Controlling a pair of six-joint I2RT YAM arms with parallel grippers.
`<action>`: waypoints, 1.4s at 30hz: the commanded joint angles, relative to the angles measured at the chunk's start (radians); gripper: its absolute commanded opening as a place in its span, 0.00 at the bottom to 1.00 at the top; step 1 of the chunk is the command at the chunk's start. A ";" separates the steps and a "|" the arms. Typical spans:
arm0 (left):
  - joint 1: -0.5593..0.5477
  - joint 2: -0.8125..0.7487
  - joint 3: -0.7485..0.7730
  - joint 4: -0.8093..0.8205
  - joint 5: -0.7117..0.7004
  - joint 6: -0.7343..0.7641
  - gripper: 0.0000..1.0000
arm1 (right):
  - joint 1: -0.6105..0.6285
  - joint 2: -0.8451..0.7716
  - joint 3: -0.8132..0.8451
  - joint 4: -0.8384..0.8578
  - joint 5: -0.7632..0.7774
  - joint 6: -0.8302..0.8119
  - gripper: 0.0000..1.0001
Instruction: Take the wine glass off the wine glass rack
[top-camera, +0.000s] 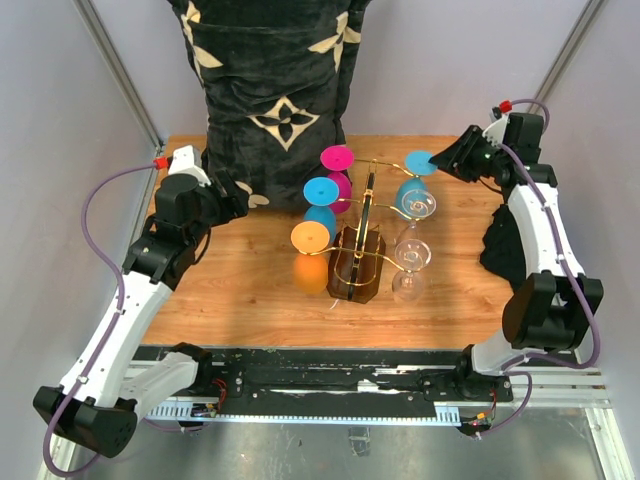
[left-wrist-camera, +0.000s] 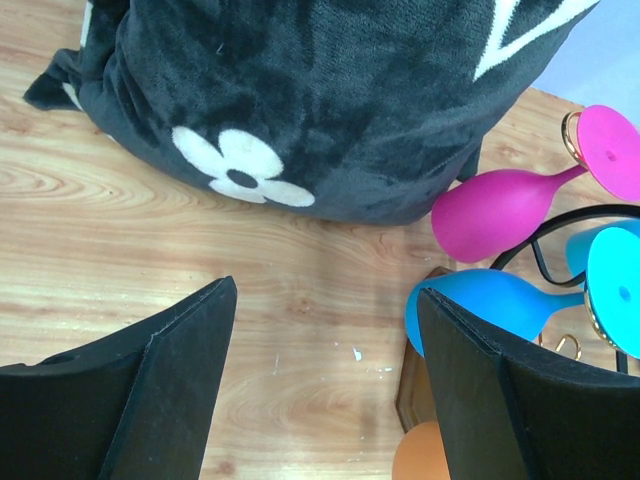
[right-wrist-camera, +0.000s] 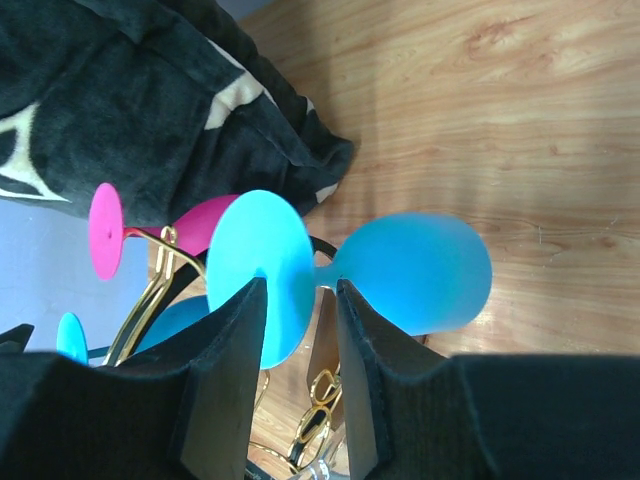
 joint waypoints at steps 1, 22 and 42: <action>-0.004 -0.007 -0.014 0.026 -0.004 0.006 0.79 | -0.009 0.026 -0.031 0.047 -0.032 -0.010 0.35; -0.005 -0.004 -0.022 0.022 0.006 0.000 0.79 | -0.040 0.024 -0.012 0.196 -0.144 0.128 0.01; -0.005 -0.002 -0.029 0.031 0.013 0.004 0.79 | -0.061 -0.088 -0.222 0.402 -0.292 0.272 0.01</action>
